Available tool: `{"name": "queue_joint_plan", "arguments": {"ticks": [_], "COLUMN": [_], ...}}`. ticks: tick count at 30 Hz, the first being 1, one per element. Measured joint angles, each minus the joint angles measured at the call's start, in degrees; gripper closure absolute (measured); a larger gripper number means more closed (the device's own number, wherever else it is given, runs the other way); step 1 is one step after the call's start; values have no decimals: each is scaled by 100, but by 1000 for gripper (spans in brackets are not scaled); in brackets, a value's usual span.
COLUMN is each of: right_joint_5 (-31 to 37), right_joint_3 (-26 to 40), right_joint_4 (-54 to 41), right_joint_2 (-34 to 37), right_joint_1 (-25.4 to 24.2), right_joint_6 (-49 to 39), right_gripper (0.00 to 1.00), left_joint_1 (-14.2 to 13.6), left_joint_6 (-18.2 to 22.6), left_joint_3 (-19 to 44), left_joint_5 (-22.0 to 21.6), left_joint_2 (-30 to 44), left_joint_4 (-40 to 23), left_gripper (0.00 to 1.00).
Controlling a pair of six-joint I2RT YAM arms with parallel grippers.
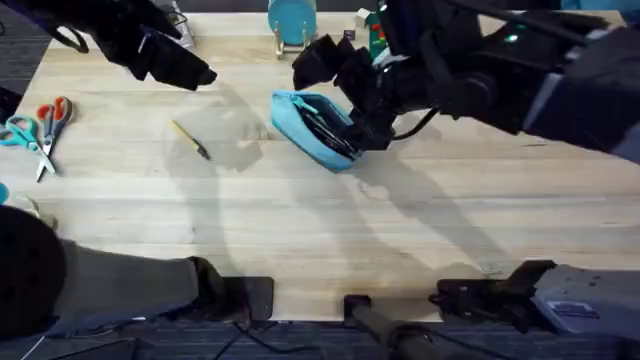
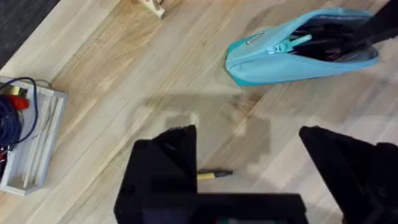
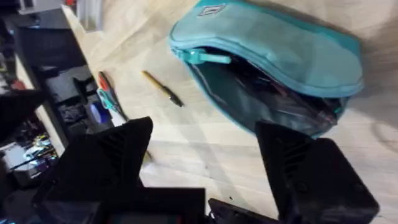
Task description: Unzip the bag, pick up the pens from the table one at a time and place them inside, then zip the bag closed.
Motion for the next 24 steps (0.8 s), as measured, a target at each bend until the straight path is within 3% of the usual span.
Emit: {"name": "queue_joint_plan", "arguments": {"ticks": [24], "right_joint_5": [576], "right_joint_3": [0], "right_joint_4": [624], "right_joint_2": [696], "right_joint_1": [87], "right_joint_6": [-52], "right_gripper": [3], "left_joint_1": [0], "left_joint_6": [0], "left_joint_3": [0], "left_joint_5": [0], "left_joint_2": [0], "left_joint_4": [0], "left_gripper": [9]}}
